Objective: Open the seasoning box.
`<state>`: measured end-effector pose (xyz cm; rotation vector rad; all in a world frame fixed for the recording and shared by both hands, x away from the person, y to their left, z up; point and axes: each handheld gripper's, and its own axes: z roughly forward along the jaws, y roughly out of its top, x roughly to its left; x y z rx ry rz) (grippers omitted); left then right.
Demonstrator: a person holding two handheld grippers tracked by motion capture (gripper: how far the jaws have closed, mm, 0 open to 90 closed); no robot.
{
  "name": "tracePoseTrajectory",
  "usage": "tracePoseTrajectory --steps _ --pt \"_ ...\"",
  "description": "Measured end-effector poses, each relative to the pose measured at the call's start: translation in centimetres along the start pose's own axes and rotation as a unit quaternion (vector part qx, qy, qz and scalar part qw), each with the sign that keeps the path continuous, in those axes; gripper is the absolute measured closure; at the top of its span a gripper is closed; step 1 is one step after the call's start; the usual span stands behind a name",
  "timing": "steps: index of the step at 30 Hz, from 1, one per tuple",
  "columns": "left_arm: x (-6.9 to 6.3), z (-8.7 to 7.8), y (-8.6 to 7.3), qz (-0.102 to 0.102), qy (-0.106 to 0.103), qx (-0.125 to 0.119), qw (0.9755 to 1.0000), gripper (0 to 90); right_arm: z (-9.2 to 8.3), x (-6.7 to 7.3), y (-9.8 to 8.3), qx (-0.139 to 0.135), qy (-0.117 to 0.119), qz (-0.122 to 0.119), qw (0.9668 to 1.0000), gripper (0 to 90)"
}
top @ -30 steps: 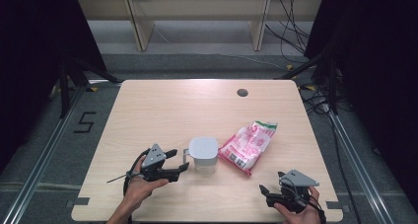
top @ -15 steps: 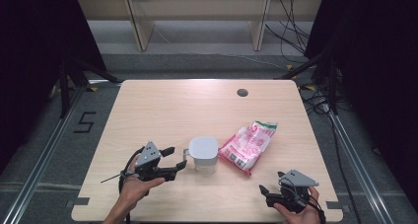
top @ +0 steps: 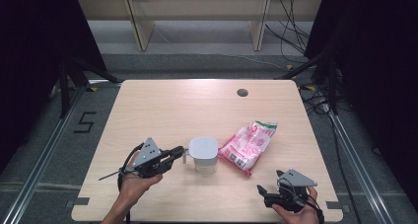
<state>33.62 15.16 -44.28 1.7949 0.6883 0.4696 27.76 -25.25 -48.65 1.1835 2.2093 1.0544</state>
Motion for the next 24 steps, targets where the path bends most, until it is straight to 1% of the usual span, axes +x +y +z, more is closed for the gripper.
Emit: tracePoseTrajectory --steps 1,2,3,5,6,9,10,11,13,14,15,16,17,18,19,20,21,22,23,24 --pt "-0.1 0.1 0.1 0.003 0.000 -0.001 1.0000 86.1 0.1 0.0 0.0 0.002 0.008 -0.002 1.0000 17.2" --pt "-0.1 0.1 0.1 0.003 0.000 -0.001 1.0000 87.1 0.1 0.0 0.0 0.002 0.008 -0.002 1.0000 17.2" --pt "-0.1 0.3 0.3 0.006 0.002 0.001 1.0000 88.2 0.0 0.0 0.0 0.001 -0.001 -0.001 1.0000 17.2" --pt "-0.1 0.6 0.4 0.006 0.000 -0.002 1.0000 88.6 0.0 0.1 0.1 0.000 -0.001 -0.002 1.0000 17.2" --pt "-0.1 0.8 0.6 0.009 0.004 0.001 0.9999 89.1 0.0 0.1 0.1 0.003 0.002 -0.012 0.9999 17.4" --pt "0.0 1.1 0.7 0.008 0.003 0.005 1.0000 89.1 0.0 0.2 0.2 0.000 0.006 -0.006 1.0000 17.4" --pt "0.0 1.3 0.9 0.006 0.001 0.004 1.0000 89.1 0.0 0.3 0.2 -0.002 0.000 -0.005 1.0000 17.4" --pt "0.0 1.3 0.9 0.006 0.001 0.004 1.0000 89.1 0.0 0.3 0.2 -0.002 0.000 -0.005 1.0000 17.4" --pt "0.1 1.5 1.0 0.005 -0.003 0.001 1.0000 89.1 0.1 0.3 0.2 -0.002 0.001 -0.008 1.0000 17.2" --pt "0.1 1.6 1.0 -0.002 -0.002 0.001 1.0000 89.1 0.1 0.3 0.2 -0.001 0.005 -0.015 0.9999 16.7" --pt "0.3 1.7 1.0 0.003 -0.001 0.004 1.0000 89.1 0.1 0.1 0.3 0.001 0.007 -0.023 0.9997 16.3" --pt "0.3 1.7 1.0 -0.003 -0.003 0.002 1.0000 89.1 0.1 0.3 0.3 0.000 0.000 -0.013 0.9999 16.3" --pt "0.3 1.9 1.0 -0.006 -0.004 -0.001 1.0000 89.1 0.1 0.3 0.3 -0.009 -0.002 -0.008 0.9999 16.3" --pt "0.4 1.8 1.0 -0.001 -0.001 0.002 1.0000 89.1 0.1 0.3 0.4 -0.010 -0.004 -0.011 0.9999 16.4" --pt "0.4 1.9 1.0 -0.007 -0.004 0.002 1.0000 89.1 0.1 0.4 0.4 -0.010 -0.002 -0.007 0.9999 16.4" --pt "0.5 2.0 1.0 -0.007 -0.004 0.000 1.0000 89.1 0.2 0.4 0.4 -0.010 0.006 -0.007 0.9999 16.4" --pt "0.5 2.0 1.0 -0.005 -0.003 0.002 1.0000 89.0 0.2 0.4 0.5 -0.007 0.010 -0.002 0.9999 16.4" --pt "0.5 2.1 1.0 -0.011 -0.002 0.002 0.9999 89.0 0.2 0.5 0.5 -0.012 0.002 -0.009 0.9999 16.5" --pt "0.7 2.3 1.0 0.000 -0.008 -0.004 1.0000 88.9 0.2 0.5 0.5 -0.014 -0.001 -0.012 0.9998 16.6" --pt "0.7 2.4 1.0 -0.005 -0.009 -0.006 0.9999 88.8 0.3 0.5 0.5 -0.012 0.007 -0.011 0.9998 16.6"
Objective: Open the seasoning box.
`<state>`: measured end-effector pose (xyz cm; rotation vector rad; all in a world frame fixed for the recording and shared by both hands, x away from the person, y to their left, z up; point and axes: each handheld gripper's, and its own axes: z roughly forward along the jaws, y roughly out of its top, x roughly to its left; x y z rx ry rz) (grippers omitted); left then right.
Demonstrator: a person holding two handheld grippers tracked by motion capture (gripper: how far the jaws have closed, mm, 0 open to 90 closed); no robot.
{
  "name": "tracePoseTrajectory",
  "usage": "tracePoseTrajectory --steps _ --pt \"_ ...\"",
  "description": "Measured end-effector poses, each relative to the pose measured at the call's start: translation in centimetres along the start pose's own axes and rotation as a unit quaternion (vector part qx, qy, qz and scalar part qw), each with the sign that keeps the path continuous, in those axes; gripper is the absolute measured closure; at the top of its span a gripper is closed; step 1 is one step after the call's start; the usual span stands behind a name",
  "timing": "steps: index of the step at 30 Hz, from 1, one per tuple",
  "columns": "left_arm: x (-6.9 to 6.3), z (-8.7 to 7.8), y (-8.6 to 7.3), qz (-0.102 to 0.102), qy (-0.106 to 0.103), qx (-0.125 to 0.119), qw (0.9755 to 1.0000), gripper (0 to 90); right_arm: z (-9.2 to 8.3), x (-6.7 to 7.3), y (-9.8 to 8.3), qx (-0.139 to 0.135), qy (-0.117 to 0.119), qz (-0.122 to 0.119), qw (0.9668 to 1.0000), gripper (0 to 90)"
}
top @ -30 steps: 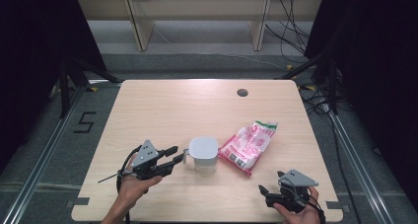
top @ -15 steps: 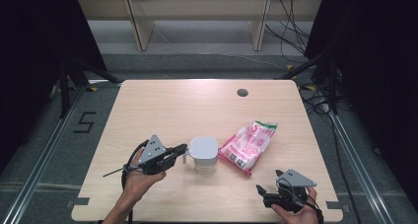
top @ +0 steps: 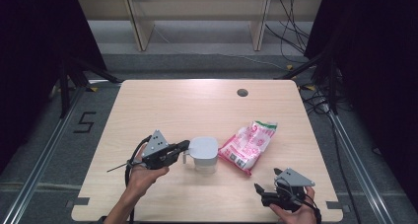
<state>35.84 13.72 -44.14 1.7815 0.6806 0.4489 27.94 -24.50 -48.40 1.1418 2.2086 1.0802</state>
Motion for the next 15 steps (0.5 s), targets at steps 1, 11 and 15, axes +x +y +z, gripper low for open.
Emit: tracePoseTrajectory --steps 1,11,15 --pt "0.00 -0.03 0.00 -0.001 0.006 0.004 1.0000 88.8 -0.01 0.05 0.04 -0.002 -0.007 -0.002 1.0000 16.6" --pt "0.11 0.64 -0.27 -0.004 0.002 0.009 1.0000 88.6 0.48 0.47 0.52 -0.002 -0.001 -0.011 0.9999 18.8" --pt "0.19 0.72 -0.37 -0.005 0.003 0.007 1.0000 88.6 0.69 0.40 0.65 -0.013 -0.005 -0.029 0.9995 22.8"
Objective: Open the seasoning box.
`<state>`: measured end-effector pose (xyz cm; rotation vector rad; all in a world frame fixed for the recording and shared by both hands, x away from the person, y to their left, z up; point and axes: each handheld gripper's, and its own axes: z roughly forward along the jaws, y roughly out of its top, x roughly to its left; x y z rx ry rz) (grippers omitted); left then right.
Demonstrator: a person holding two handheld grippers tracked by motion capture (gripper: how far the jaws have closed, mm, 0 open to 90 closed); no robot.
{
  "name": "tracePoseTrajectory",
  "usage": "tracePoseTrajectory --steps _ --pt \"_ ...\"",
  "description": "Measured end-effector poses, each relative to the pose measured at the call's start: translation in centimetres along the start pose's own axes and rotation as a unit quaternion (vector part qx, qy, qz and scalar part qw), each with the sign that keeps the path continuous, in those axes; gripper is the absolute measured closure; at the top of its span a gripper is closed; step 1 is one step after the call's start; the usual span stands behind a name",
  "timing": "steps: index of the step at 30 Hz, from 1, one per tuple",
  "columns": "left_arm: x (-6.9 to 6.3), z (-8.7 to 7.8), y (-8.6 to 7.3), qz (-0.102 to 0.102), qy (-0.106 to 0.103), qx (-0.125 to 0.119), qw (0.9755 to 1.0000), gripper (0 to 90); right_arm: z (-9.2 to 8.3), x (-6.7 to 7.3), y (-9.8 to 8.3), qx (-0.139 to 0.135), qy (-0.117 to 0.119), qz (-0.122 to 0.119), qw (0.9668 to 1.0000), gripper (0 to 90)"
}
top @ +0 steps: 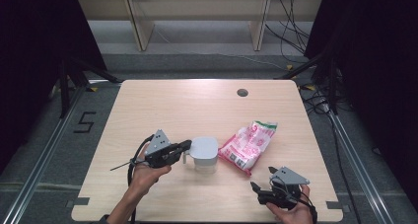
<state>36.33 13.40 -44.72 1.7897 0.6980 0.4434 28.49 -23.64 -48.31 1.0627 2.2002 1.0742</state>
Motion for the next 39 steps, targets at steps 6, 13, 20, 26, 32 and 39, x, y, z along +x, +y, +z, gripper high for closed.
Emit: tracePoseTrajectory --steps 6,13,20,26,32,39 --pt "0.0 0.0 -0.1 0.003 0.000 -0.001 1.0000 88.3 0.4 0.4 0.6 -0.001 0.023 0.002 0.9997 31.9" --pt "0.0 0.0 -0.1 0.002 0.000 -0.002 1.0000 88.2 1.7 1.5 2.1 -0.022 0.060 -0.032 0.9974 31.7" --pt "0.1 0.0 -0.2 -0.002 -0.004 -0.005 1.0000 88.0 3.6 2.2 4.0 -0.041 0.075 -0.052 0.9950 39.3" --pt "0.1 -0.1 -0.2 -0.003 -0.003 -0.005 1.0000 88.0 4.6 2.1 5.4 -0.067 0.079 -0.053 0.9932 51.6" --pt "0.1 -0.1 -0.3 -0.003 0.000 -0.007 1.0000 88.0 5.2 1.9 6.3 -0.074 0.096 -0.050 0.9914 65.5" --pt "0.2 -0.2 -0.3 0.004 0.005 -0.004 1.0000 88.1 5.6 2.2 7.4 -0.076 0.108 -0.064 0.9892 80.8"
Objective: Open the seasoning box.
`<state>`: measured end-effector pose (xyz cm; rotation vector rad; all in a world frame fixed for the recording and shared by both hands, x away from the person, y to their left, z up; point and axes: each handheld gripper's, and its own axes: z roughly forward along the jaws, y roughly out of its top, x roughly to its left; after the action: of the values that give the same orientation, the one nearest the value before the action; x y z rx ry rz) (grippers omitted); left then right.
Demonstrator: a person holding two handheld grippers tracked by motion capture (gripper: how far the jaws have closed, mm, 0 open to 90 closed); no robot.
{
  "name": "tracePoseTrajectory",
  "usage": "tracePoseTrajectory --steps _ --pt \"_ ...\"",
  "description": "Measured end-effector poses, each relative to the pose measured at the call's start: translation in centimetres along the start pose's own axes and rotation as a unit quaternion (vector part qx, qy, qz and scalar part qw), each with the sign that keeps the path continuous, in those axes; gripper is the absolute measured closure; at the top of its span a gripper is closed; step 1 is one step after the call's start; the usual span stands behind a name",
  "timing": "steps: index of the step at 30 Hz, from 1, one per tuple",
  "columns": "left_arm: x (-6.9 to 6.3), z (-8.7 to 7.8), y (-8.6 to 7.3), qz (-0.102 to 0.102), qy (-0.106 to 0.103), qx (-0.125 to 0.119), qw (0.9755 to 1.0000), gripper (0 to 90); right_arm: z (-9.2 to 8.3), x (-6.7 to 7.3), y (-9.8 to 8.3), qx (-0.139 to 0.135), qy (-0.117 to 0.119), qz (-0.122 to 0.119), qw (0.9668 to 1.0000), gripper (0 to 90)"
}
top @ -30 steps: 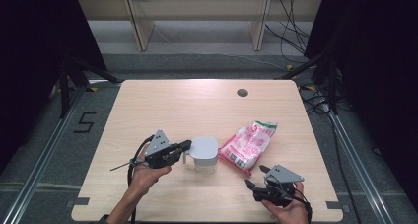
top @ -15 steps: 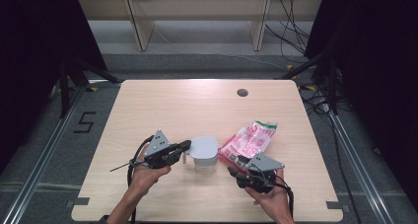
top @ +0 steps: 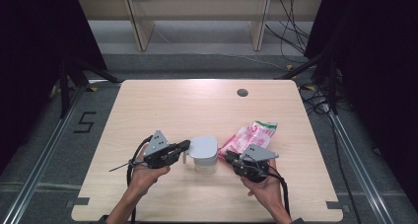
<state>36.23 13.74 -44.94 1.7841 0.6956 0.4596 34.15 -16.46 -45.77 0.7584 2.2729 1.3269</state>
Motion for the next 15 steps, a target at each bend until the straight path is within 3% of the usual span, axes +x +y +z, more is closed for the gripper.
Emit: tracePoseTrajectory --steps 3,6,15 --pt "-0.01 0.00 0.00 0.001 -0.003 0.000 1.0000 88.2 0.25 0.10 0.28 -0.010 0.001 0.002 0.9999 84.9" --pt "-0.06 -0.02 -0.02 0.003 -0.001 -0.001 1.0000 88.2 0.50 0.08 0.45 -0.006 0.016 -0.006 0.9998 87.0" --pt "-0.07 -0.02 -0.09 -0.003 -0.001 -0.002 1.0000 88.3 0.99 0.45 1.09 0.001 0.019 -0.009 0.9998 89.0"
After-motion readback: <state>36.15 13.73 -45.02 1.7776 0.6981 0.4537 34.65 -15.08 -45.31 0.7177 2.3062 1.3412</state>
